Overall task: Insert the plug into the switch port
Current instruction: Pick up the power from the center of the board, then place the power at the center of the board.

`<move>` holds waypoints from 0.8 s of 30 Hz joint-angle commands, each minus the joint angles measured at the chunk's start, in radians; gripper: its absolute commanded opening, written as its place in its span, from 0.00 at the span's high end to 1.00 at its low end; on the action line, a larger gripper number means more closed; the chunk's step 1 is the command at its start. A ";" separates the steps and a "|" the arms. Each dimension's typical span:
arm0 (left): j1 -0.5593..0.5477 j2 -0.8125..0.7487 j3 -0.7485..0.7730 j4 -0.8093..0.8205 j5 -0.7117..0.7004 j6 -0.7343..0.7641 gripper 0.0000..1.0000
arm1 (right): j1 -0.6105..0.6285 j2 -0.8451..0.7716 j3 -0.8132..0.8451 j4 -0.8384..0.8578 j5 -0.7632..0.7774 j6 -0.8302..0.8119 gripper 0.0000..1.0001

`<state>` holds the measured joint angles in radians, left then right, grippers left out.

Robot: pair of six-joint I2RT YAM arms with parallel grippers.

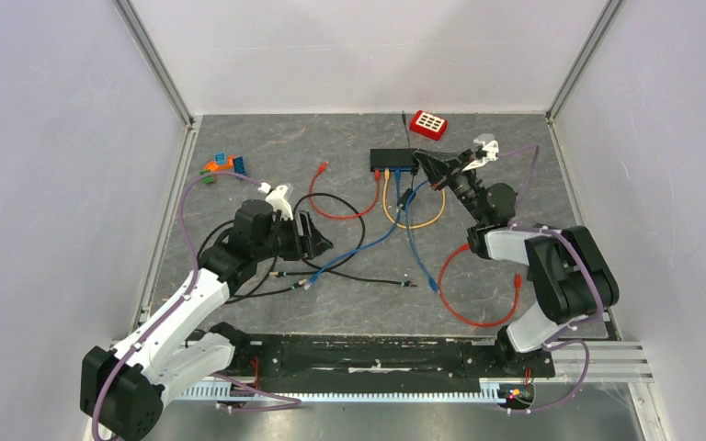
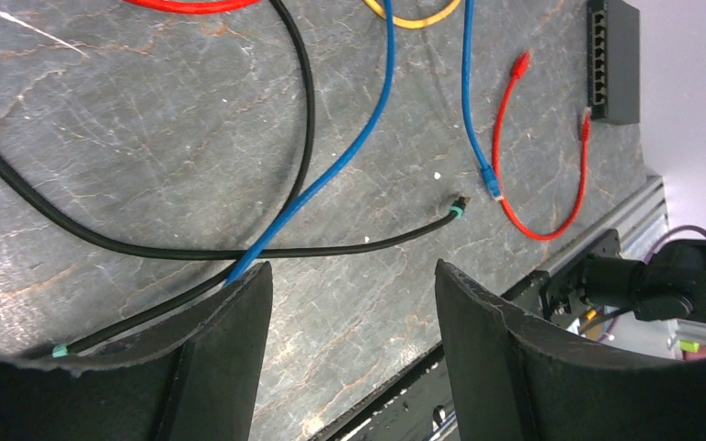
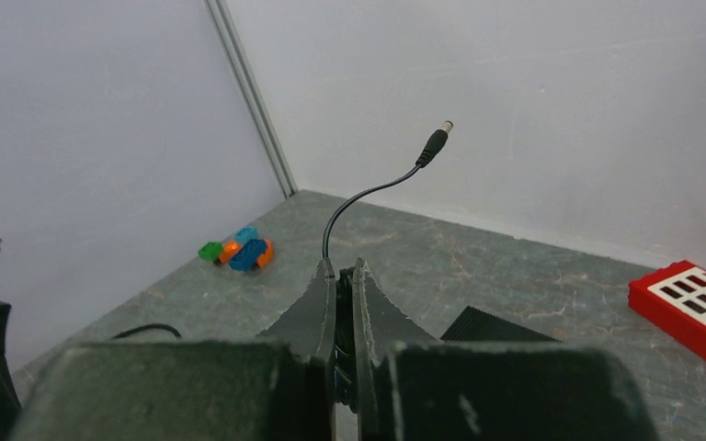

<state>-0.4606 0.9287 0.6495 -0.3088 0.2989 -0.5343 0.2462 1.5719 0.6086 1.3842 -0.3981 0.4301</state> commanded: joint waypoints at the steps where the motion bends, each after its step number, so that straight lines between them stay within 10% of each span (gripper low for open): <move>1: -0.003 -0.007 0.027 -0.019 -0.036 -0.009 0.30 | 0.007 0.089 0.036 0.104 -0.045 -0.083 1.00; 17: -0.003 0.093 0.118 -0.002 -0.056 0.008 0.30 | 0.036 0.183 0.176 0.105 -0.366 -0.101 1.00; 24: -0.002 0.132 0.208 -0.027 -0.054 0.034 0.31 | 0.035 -0.063 0.202 -0.498 -0.340 -0.538 1.00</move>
<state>-0.4606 1.0550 0.7906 -0.3454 0.2588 -0.5331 0.2832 1.6859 0.7734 1.2335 -0.7292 0.2310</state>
